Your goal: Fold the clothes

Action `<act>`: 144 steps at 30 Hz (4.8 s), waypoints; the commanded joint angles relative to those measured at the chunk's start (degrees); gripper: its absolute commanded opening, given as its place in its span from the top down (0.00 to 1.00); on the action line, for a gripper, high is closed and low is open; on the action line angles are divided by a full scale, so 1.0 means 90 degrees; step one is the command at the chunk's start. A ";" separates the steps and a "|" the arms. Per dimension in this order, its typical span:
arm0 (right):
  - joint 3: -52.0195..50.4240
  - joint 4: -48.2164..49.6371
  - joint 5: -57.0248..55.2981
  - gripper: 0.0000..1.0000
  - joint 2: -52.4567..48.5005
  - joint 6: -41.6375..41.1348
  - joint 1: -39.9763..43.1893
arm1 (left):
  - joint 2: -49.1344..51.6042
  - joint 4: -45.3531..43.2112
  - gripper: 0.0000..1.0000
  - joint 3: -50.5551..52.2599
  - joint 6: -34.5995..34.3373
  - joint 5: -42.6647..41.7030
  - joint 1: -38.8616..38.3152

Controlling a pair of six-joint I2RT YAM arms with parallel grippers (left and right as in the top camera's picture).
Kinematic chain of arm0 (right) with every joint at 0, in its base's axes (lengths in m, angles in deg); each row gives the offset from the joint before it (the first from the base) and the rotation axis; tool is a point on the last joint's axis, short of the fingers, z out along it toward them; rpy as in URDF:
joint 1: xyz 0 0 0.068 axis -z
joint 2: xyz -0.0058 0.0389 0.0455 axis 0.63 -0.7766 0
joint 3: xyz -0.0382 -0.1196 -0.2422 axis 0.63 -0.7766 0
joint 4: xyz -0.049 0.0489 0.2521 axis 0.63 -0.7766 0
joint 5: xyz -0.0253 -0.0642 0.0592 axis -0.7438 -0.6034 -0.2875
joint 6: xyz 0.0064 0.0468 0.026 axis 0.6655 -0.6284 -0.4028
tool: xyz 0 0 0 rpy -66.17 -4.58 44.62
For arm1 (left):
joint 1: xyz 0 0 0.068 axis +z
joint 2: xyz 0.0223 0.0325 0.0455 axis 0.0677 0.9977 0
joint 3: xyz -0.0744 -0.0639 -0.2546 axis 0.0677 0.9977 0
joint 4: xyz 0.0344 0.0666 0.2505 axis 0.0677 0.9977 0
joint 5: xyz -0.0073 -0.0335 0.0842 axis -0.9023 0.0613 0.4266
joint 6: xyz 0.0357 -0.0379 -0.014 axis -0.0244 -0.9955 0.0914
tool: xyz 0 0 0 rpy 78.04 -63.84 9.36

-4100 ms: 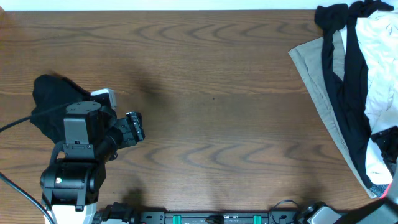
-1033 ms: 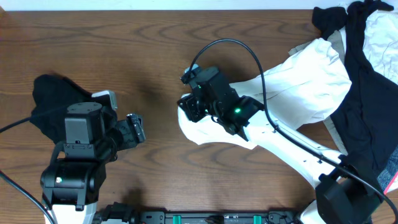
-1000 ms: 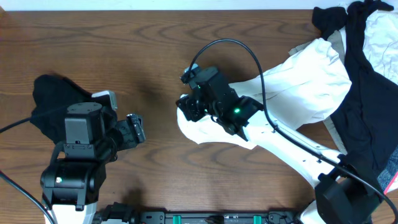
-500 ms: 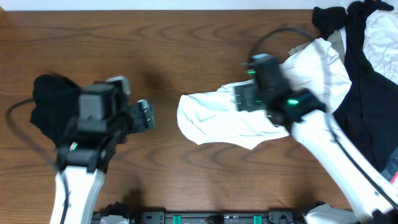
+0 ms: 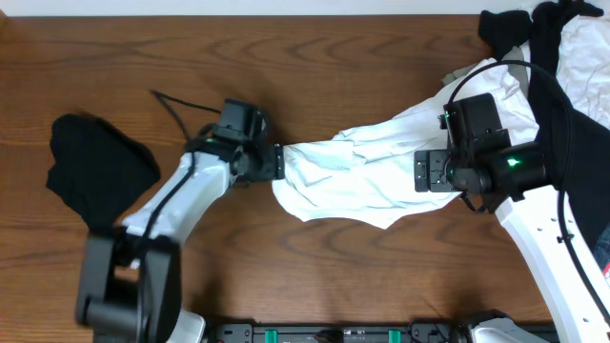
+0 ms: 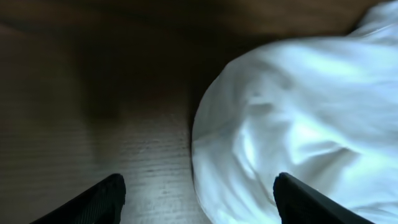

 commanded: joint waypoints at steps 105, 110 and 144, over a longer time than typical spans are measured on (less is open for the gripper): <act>0.0007 0.0231 0.0240 0.13 -0.0206 -0.0223 0.0044 | -0.4422 0.2531 0.94 0.1280 -0.1972 0.0593 0.0058; -0.0100 0.0243 0.0561 0.13 -0.0607 -0.0104 0.0039 | -0.5396 0.2686 0.94 0.1280 -0.1974 0.0617 0.0124; -0.0160 0.2113 0.0799 0.27 -0.2946 0.0413 0.0600 | -0.4787 0.3694 0.94 0.1282 -0.2166 0.2628 0.0124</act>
